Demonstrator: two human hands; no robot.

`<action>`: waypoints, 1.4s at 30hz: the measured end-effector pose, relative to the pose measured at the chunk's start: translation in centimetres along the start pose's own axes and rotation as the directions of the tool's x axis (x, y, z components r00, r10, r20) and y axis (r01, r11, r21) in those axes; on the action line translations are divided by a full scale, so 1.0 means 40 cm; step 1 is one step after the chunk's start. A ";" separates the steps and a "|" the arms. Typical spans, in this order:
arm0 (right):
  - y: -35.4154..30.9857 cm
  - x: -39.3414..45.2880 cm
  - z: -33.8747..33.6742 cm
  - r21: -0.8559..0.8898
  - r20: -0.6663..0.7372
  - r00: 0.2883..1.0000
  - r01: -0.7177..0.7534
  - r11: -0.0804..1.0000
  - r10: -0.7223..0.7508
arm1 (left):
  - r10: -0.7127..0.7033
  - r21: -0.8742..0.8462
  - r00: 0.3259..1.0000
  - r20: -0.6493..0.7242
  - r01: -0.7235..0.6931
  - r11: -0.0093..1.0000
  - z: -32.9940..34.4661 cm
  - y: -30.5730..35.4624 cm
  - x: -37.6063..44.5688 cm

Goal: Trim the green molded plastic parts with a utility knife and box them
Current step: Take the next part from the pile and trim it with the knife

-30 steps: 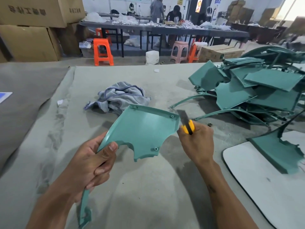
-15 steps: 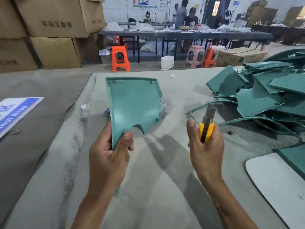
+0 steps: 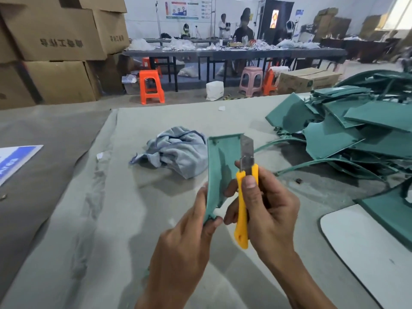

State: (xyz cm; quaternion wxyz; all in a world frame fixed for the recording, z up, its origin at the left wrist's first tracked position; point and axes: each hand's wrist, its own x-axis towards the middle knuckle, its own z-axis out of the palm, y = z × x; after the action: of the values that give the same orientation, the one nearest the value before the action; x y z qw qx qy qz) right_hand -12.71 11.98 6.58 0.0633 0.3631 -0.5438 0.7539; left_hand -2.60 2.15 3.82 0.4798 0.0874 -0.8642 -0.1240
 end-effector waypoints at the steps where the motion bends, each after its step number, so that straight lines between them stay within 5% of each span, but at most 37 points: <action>1: -0.002 0.003 -0.008 -0.002 0.034 0.999 0.014 1.000 -0.014 | 0.024 -0.001 1.000 -0.002 -0.024 1.000 0.005 -0.001 -0.003; 7: 0.002 0.007 -0.026 -0.030 0.093 0.990 0.107 0.994 -0.104 | 0.105 -0.055 0.993 0.053 -0.102 0.993 0.024 -0.012 -0.029; 10: 0.016 0.022 -0.043 -0.016 0.114 0.993 0.012 1.000 -0.010 | 0.060 -0.050 0.997 0.044 -0.058 0.997 0.032 -0.015 -0.029; 16: 0.084 0.067 -0.114 -0.111 -0.185 0.956 -0.251 0.962 0.229 | 0.117 -0.050 0.993 -0.020 -0.118 0.992 0.033 -0.034 -0.044; 19: 0.070 0.060 -0.136 -0.033 -0.188 0.980 -0.079 0.996 0.072 | 0.107 -0.064 0.994 -0.018 -0.108 0.992 0.034 -0.033 -0.045; 22: 0.047 0.057 -0.144 -0.013 0.038 0.992 0.120 0.993 -0.119 | 0.127 -0.075 0.992 0.012 -0.126 0.989 0.033 -0.026 -0.041; 26: 0.058 0.056 -0.138 -0.112 0.102 0.988 0.131 0.985 -0.119 | 0.185 -0.116 0.982 0.035 -0.179 0.977 0.028 -0.032 -0.048; 29: 0.115 0.063 -0.155 -0.163 -0.146 0.981 -0.153 0.975 0.130 | 0.239 -0.192 0.971 0.006 -0.234 0.953 0.015 -0.039 -0.054; 32: 0.181 0.075 -0.180 -0.235 -0.350 0.826 -0.533 0.813 0.441 | 0.249 -0.180 0.967 -0.057 -0.255 0.950 0.013 -0.038 -0.052; 34: 0.191 0.078 -0.183 -0.159 -0.400 0.774 -0.586 0.795 0.490 | 0.215 -0.108 0.969 -0.123 -0.228 0.968 0.019 -0.036 -0.043; 36: 0.165 0.076 -0.176 0.067 -0.323 0.788 -0.534 0.843 0.525 | 0.128 -0.056 0.976 -0.176 -0.140 0.989 0.013 -0.032 -0.032; 39: 0.120 0.062 -0.147 0.310 0.123 0.843 -0.533 0.787 0.523 | -0.175 -0.263 0.962 -0.209 0.117 0.958 -0.015 -0.018 -0.020; 42: 0.103 0.035 -0.092 0.325 0.413 0.796 -0.584 0.744 0.444 | -0.594 -0.752 0.792 -0.141 0.304 0.585 -0.042 -0.007 0.014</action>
State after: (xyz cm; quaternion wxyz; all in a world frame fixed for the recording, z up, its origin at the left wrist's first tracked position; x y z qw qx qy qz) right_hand -17.52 13.11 3.74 -0.3183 0.3146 -0.4430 0.7768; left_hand -1.48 1.51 5.05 0.5843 0.1429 -0.5895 -0.5392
